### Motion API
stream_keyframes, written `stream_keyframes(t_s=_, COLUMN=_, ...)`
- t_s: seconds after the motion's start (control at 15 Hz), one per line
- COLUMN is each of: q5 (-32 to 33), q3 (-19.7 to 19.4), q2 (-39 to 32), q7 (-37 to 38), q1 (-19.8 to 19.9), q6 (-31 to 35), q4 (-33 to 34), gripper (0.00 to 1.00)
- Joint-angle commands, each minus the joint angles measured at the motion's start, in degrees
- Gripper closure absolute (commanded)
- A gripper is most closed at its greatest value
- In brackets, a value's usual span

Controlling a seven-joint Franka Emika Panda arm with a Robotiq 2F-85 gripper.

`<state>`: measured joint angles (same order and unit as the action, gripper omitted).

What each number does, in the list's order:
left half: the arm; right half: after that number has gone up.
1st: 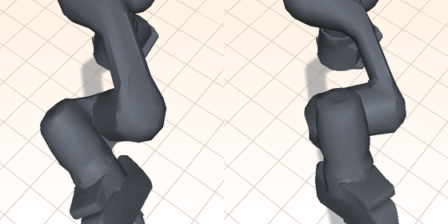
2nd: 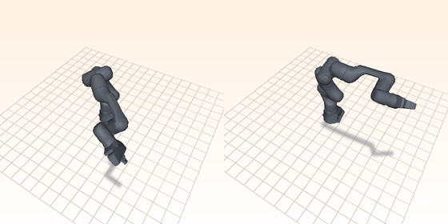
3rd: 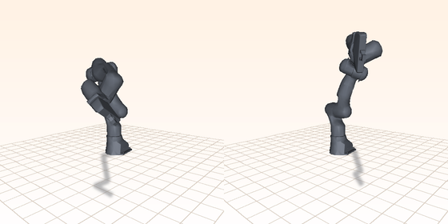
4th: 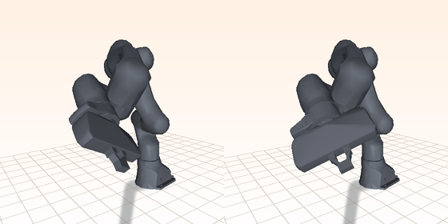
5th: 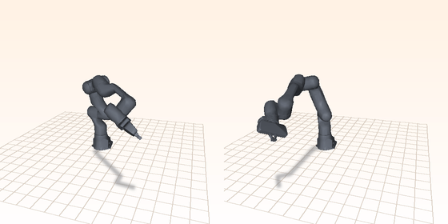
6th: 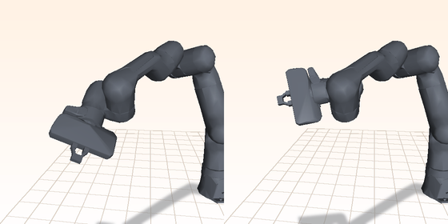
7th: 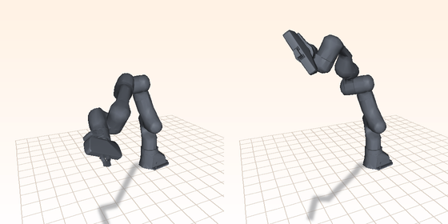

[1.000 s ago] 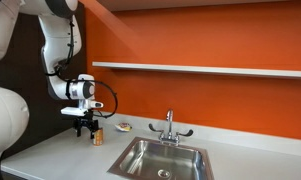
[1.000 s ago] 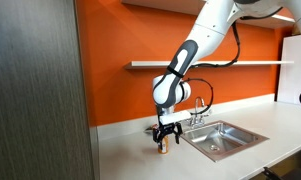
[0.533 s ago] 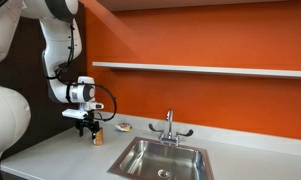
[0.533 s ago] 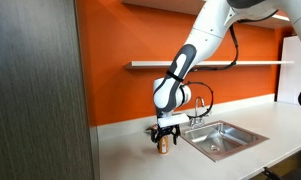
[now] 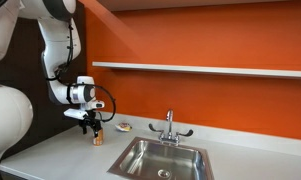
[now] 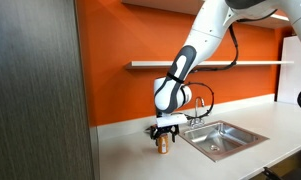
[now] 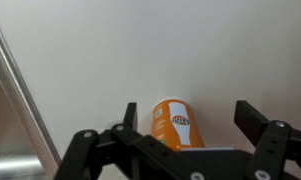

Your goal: Put the orange can on the bottom shelf.

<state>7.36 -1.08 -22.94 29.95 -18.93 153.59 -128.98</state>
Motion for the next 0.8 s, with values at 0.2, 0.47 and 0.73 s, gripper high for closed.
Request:
stream_keyframes(t_s=0.2, q5=3.88, q3=-4.07, q2=-0.87, q7=6.04, q1=-3.41, q6=4.16, q4=-0.26, gripper=0.0)
stream_keyframes(t_s=0.47, q5=4.23, q3=-5.54, q2=-1.73, q7=7.23, q1=-4.53, q6=6.33, q4=-0.08, gripper=0.0)
stream_keyframes(t_s=0.73, q5=4.44, q3=-7.25, q2=-2.34, q7=8.59, q1=-5.83, q6=8.25, q4=0.0, gripper=0.0)
